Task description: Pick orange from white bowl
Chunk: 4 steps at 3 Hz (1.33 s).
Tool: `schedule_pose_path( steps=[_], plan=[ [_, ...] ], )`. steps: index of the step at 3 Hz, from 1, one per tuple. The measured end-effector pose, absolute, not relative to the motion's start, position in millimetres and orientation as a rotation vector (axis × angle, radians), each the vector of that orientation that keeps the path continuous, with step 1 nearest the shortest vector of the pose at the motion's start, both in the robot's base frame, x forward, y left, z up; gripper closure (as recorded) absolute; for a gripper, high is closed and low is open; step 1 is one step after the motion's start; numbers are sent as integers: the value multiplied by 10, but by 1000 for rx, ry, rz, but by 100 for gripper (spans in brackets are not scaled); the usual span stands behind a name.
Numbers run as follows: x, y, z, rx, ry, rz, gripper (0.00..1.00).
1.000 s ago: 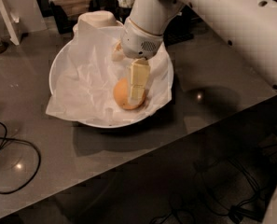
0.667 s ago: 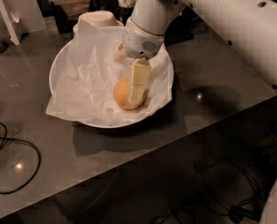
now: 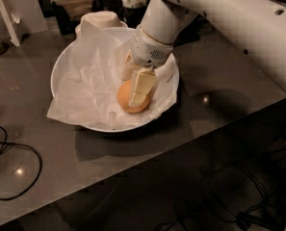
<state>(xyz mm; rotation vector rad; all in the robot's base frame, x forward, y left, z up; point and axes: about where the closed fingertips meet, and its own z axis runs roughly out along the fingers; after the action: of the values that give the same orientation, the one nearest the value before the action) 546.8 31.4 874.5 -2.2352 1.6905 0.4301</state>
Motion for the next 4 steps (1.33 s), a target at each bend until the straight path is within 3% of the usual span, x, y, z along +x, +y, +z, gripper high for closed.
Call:
schedule_pose_path(
  steps=[4],
  plan=[
    [5380, 113, 8428, -2130, 1772, 503, 32]
  ],
)
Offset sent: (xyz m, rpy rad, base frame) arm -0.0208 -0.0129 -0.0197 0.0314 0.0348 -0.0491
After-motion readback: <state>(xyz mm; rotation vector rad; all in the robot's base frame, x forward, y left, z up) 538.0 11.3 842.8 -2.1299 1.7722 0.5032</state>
